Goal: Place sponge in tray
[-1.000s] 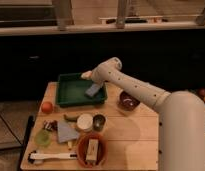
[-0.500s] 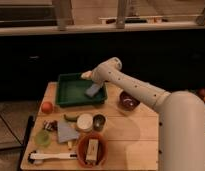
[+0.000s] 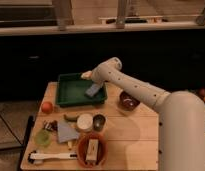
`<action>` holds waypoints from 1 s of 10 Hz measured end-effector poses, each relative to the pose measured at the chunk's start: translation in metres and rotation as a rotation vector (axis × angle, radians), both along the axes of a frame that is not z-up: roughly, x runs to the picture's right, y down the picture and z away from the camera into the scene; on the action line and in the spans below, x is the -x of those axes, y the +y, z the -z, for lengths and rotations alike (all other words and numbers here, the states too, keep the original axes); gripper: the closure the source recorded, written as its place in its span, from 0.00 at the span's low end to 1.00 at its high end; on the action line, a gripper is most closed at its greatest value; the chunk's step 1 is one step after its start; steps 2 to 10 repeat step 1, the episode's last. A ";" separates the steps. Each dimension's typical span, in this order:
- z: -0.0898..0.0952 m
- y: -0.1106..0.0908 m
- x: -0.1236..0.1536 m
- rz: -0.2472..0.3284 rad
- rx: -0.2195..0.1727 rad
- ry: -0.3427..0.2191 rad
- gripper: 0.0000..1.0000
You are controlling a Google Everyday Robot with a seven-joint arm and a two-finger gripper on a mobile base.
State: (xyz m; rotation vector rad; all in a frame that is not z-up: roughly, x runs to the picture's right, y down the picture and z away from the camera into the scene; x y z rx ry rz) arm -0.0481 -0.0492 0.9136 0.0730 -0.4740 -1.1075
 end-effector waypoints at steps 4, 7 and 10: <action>0.000 0.000 0.000 0.000 0.000 0.000 0.20; 0.000 0.000 0.000 0.000 0.000 0.000 0.20; 0.000 0.000 0.000 0.000 0.000 0.000 0.20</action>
